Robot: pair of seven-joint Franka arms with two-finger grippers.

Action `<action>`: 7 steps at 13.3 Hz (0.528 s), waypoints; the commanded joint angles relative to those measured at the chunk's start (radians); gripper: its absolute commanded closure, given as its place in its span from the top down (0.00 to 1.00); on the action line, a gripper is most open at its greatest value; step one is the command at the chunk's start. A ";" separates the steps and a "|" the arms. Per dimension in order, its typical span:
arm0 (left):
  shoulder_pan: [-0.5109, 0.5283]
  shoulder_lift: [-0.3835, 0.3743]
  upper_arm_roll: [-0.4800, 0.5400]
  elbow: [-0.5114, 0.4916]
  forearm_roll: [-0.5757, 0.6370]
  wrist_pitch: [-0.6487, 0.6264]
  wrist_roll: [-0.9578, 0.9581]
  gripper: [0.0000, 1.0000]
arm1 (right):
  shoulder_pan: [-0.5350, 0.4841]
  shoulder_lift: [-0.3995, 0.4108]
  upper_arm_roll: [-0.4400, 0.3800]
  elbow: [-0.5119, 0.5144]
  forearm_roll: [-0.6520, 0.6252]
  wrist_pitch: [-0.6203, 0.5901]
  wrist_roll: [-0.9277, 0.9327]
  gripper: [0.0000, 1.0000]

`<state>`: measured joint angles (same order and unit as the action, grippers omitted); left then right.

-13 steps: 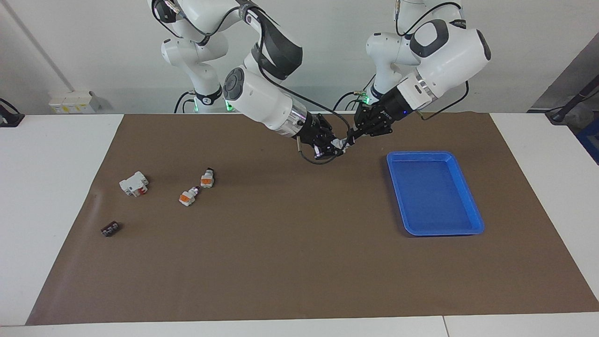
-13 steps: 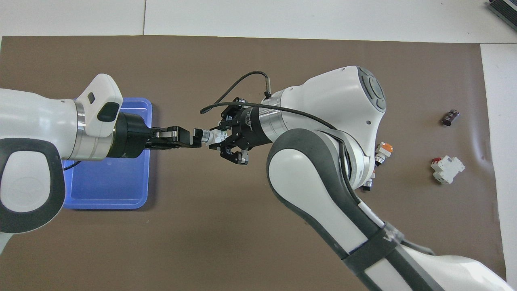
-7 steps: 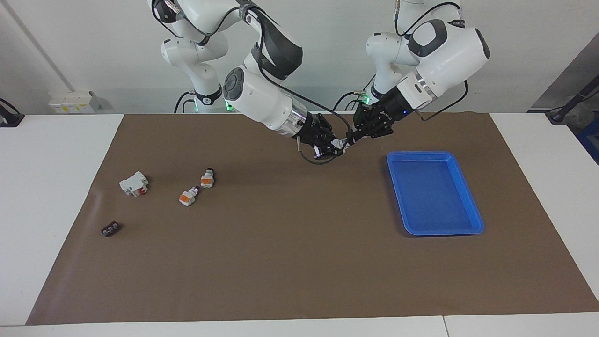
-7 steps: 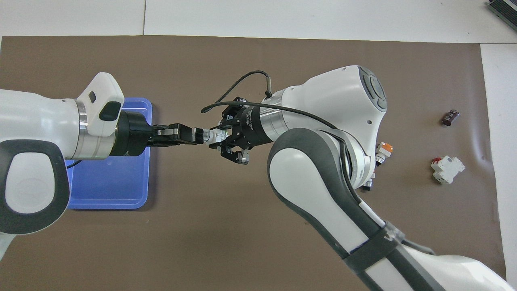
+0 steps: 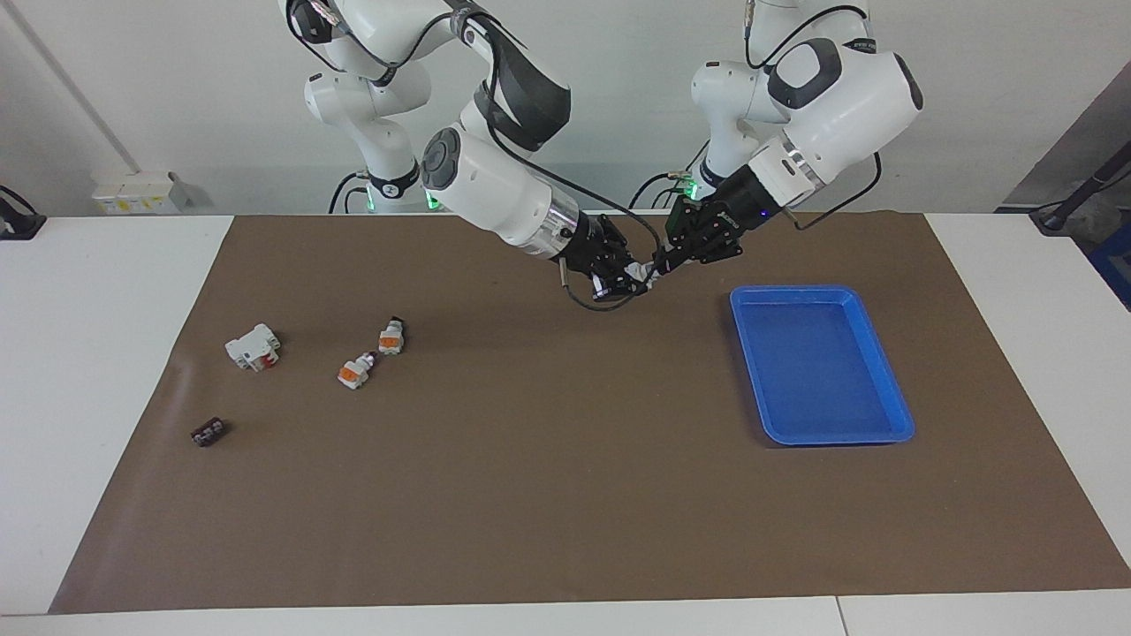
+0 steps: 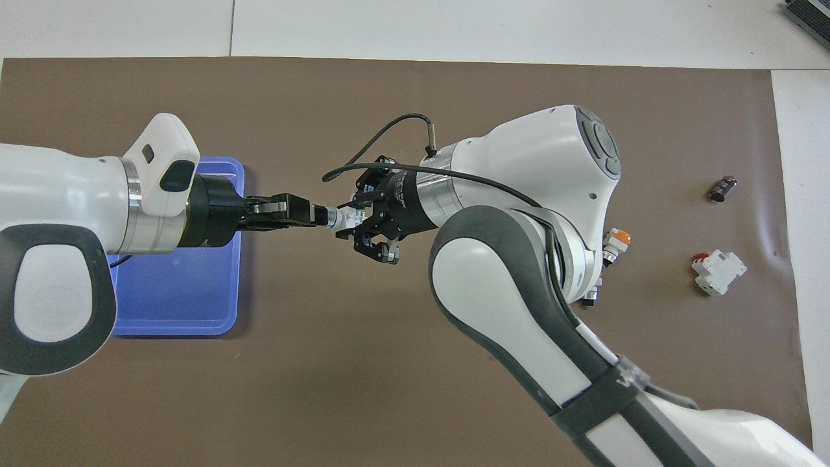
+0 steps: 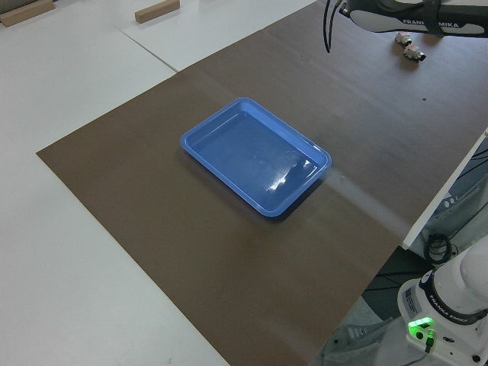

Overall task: Turn and place switch with both arms
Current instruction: 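Close the left gripper on the switch held by the right gripper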

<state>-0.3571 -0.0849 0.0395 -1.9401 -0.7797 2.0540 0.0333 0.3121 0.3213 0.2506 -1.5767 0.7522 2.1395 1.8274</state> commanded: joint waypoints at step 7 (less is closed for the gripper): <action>-0.043 0.013 0.008 -0.010 -0.021 0.028 0.037 0.00 | 0.001 -0.008 0.009 0.003 -0.013 -0.007 0.035 0.00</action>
<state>-0.3632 -0.0773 0.0419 -1.9409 -0.7808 2.0619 0.0544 0.3071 0.3211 0.2482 -1.5801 0.7465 2.1373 1.8274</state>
